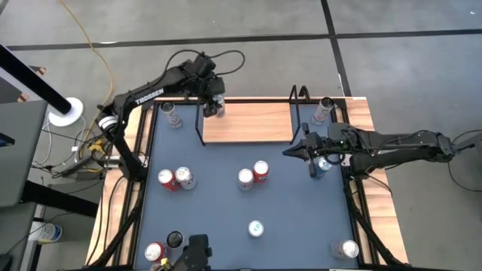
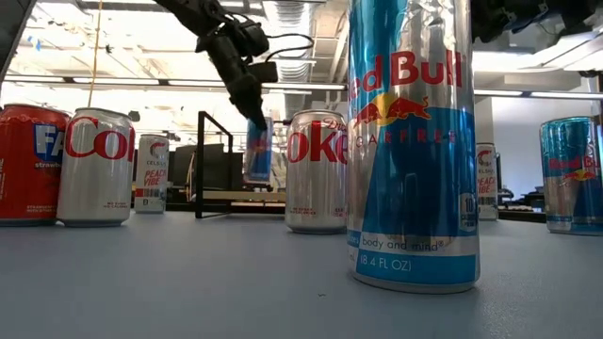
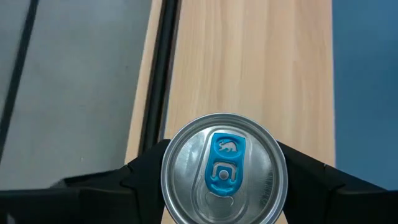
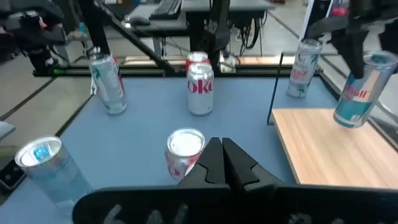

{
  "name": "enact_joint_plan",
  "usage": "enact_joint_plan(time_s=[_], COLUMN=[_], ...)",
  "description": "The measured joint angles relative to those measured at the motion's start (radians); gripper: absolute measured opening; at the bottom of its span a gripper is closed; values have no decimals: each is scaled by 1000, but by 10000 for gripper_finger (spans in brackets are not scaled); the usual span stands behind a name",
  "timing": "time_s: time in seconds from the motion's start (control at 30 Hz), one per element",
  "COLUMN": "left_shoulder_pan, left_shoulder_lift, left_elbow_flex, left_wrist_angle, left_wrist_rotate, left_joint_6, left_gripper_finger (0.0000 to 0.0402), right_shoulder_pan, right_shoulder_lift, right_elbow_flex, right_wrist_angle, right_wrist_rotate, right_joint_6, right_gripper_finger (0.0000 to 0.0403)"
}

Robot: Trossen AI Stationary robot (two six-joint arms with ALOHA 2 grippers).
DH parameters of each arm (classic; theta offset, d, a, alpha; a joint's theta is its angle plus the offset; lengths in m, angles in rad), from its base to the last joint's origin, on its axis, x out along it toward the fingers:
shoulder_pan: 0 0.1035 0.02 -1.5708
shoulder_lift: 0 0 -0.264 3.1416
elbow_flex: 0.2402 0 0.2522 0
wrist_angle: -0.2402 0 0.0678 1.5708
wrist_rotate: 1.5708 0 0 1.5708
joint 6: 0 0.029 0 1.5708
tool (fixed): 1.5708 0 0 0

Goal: Place canned beverage on shelf
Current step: Put the top left blue soda can on the shelf

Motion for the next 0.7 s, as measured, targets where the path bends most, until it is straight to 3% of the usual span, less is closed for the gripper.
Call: enact_joint_plan(time_s=[0.23, 0.7], left_shoulder_pan=[33, 109], left_shoulder_lift=[20, 25], left_elbow_flex=[0, -10], left_wrist_angle=[37, 15], left_wrist_rotate=[-14, 85], left_joint_6=[35, 11], left_gripper_finger=[225, 226], right_shoulder_pan=[0, 0], right_shoulder_lift=[53, 121], right_elbow_flex=[0, 0], right_wrist_angle=[21, 81], right_wrist_rotate=[0, -1], right_joint_6=[0, 0], right_gripper_finger=[0, 0])
